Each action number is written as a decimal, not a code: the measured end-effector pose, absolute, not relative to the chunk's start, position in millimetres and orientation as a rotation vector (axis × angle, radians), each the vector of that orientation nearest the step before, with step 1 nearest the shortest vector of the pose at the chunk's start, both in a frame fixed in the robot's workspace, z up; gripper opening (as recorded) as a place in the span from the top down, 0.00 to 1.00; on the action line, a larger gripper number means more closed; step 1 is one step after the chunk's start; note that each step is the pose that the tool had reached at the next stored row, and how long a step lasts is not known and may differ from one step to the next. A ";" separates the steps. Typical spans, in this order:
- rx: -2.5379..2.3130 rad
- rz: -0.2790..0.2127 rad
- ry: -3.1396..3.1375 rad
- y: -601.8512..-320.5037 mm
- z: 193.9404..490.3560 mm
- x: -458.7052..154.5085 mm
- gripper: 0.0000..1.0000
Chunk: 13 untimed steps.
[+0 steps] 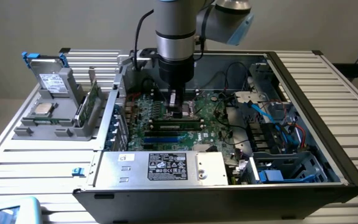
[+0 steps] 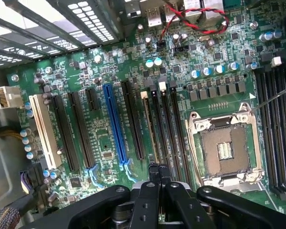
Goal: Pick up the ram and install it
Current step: 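Press down the ram until it locks into place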
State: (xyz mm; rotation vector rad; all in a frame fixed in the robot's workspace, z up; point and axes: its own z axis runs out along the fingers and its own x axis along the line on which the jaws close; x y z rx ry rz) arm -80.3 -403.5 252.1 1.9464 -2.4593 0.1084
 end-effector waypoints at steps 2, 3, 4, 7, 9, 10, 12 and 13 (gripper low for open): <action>1.905 0.108 -2.490 -403.5 252.1 -80.3 0.89; 1.884 0.108 -2.505 -403.5 252.0 -80.3 0.89; 1.864 0.108 -2.520 -403.5 252.0 -80.3 0.89; 1.804 0.108 -2.561 -403.5 251.9 -80.3 0.89; 1.762 0.107 -2.589 -403.5 251.9 -80.3 0.89; 1.743 0.107 -2.601 -403.5 251.9 -80.3 0.89; 1.703 0.106 -2.626 -403.5 251.9 -80.3 0.89; 1.683 0.106 -2.639 -403.5 251.9 -80.3 0.89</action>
